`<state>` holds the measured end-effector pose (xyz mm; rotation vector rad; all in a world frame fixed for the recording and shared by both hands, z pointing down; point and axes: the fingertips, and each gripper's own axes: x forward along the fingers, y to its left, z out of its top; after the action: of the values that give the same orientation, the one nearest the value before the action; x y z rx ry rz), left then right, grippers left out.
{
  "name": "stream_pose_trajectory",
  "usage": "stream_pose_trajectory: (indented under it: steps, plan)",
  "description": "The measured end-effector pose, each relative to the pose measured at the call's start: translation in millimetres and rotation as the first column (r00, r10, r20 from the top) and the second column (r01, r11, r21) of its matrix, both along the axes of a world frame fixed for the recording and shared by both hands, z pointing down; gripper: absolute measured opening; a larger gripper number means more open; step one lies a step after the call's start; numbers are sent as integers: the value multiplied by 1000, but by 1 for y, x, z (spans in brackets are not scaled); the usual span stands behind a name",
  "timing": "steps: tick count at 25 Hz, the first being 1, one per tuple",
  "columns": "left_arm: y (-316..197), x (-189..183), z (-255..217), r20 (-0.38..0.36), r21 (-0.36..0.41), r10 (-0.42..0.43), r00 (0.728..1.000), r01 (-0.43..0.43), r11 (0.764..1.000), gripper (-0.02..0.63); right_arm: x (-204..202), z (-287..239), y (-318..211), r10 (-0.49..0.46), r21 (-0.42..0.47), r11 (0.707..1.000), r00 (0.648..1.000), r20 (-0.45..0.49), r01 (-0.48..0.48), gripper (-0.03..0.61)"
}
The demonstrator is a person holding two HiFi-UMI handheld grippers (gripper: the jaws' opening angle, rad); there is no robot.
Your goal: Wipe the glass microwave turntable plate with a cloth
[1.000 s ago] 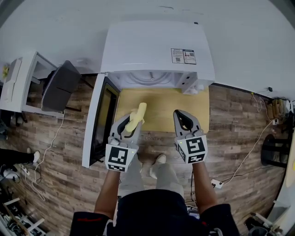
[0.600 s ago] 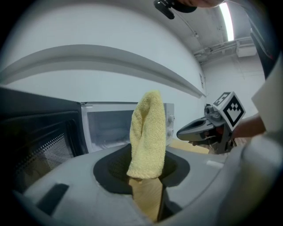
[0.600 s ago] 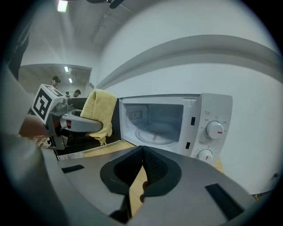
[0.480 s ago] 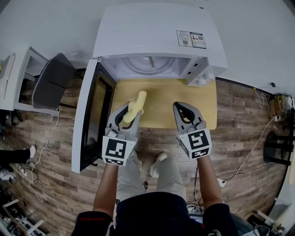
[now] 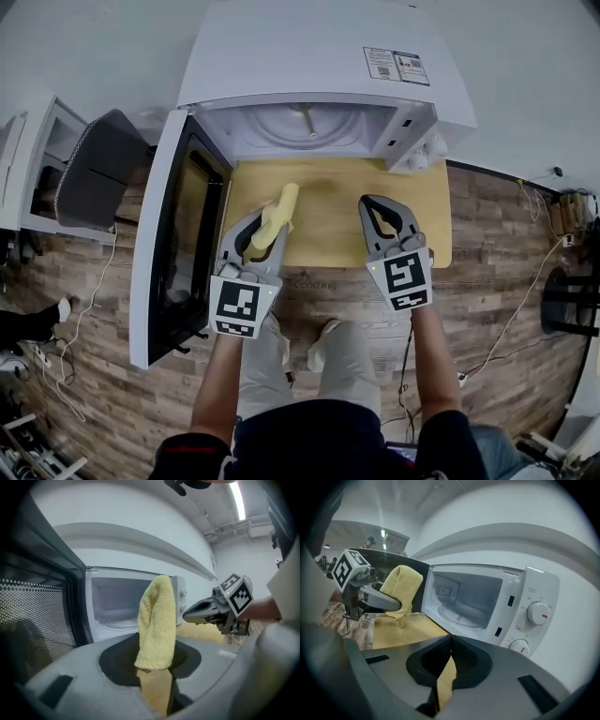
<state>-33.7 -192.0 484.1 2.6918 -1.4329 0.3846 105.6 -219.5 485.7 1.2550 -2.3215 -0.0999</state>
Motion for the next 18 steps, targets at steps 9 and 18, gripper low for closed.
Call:
stream_pose_trajectory:
  steps: [9,18]
  plan:
    - [-13,-8,16,-7,44,-11,1000,12,999,115,-2,31,-27,-46,-4,999,988,-149,46,9]
    - [-24,-13,25,-3,81,0,1000,1,997,115,-36,38,-59,-147,37,986,942,-302,165,9]
